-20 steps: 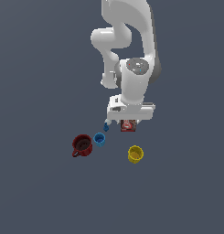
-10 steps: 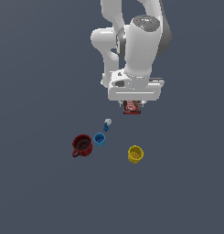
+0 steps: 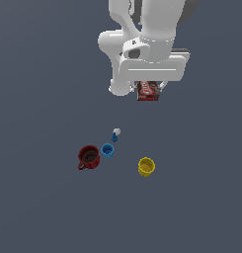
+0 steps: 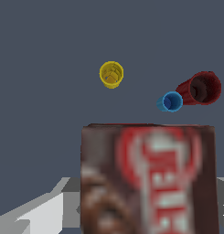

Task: Pick up a designated object from a clutter of objects.

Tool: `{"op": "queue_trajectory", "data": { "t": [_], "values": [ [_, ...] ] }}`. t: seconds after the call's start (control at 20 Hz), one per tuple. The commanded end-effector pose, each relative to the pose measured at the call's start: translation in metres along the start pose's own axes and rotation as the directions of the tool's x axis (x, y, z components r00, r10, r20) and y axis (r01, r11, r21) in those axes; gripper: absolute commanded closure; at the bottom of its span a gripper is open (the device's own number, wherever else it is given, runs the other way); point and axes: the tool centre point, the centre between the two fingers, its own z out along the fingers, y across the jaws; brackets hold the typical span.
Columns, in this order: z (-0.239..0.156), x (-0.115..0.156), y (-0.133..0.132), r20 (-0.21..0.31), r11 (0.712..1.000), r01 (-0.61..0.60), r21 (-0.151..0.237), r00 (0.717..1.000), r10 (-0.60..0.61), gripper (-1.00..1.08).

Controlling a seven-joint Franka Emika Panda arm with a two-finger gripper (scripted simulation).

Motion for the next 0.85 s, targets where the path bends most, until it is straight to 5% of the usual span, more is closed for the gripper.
{"op": "queue_trajectory", "data": {
  "t": [0.0, 0.8],
  "values": [
    [-0.022, -0.005, -0.002, 0.002, 1.000, -0.001, 0.000, 1.000, 0.001, 1.08],
    [-0.085, -0.016, -0.007, 0.004, 1.000, -0.002, -0.001, 1.000, 0.002, 1.08]
  ]
}}
